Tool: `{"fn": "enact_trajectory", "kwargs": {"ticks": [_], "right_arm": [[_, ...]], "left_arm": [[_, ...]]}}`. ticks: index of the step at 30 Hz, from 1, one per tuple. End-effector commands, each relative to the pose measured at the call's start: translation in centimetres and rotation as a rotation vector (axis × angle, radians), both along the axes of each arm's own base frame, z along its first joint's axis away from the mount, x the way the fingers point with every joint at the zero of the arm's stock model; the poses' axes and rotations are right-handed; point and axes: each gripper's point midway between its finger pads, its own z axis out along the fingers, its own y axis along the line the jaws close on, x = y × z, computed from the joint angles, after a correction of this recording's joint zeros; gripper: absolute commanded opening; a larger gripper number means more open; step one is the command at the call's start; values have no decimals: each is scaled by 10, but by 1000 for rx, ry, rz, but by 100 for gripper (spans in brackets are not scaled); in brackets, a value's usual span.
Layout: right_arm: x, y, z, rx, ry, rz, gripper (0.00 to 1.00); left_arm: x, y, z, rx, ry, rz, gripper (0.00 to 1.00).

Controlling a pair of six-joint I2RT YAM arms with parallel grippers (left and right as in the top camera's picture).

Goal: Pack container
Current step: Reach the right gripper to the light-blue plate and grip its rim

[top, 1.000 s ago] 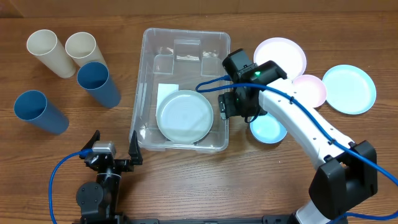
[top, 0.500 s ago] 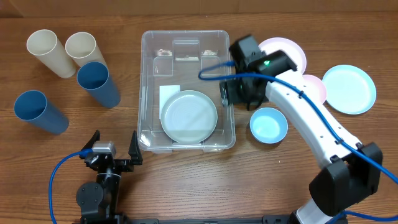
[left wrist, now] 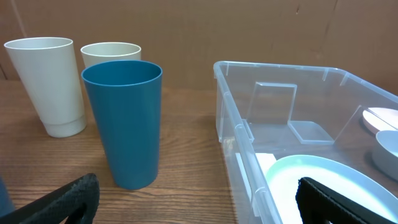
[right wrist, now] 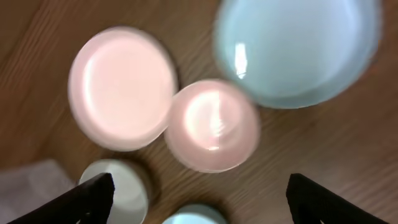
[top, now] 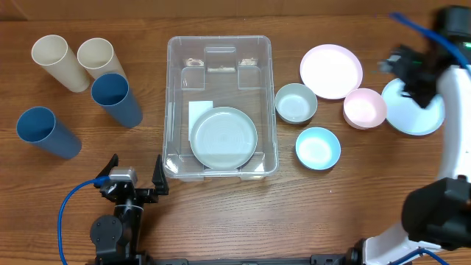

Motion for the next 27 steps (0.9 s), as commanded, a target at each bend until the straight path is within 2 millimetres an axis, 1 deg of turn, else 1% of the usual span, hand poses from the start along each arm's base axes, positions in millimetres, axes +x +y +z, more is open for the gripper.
{"fn": "enact_trajectory", "kwargs": {"ticks": [1, 2, 4, 8, 11, 16, 20, 22, 24, 25, 26, 27], "right_arm": [[-31, -55, -24, 55, 47, -254, 92], [-38, -68, -33, 61, 57, -290, 92], [-54, -97, -58, 71, 72, -376, 92], [-62, -118, -89, 74, 64, -452, 90], [-60, -122, -114, 69, 69, -459, 89], [-52, -127, -155, 78, 88, -457, 88], [-53, -126, -188, 104, 150, -457, 87], [-54, -125, -196, 110, 166, -458, 82], [-53, -126, -197, 109, 162, -457, 76], [-52, -127, -196, 107, 157, -457, 68], [-52, -127, -196, 106, 155, -457, 63], [-51, -127, -196, 106, 154, -457, 54]], "left_arm": [[0, 3, 0, 13, -5, 14, 100], [0, 3, 0, 13, -5, 14, 100], [0, 3, 0, 13, -5, 14, 100], [0, 3, 0, 13, -5, 14, 100], [0, 3, 0, 13, -5, 14, 100], [0, 3, 0, 13, -5, 14, 100], [0, 3, 0, 13, -5, 14, 100], [0, 3, 0, 13, -5, 14, 100], [0, 3, 0, 13, -5, 14, 100], [0, 3, 0, 13, -5, 14, 100], [0, 3, 0, 13, -5, 14, 100], [0, 3, 0, 13, -5, 14, 100]]}}
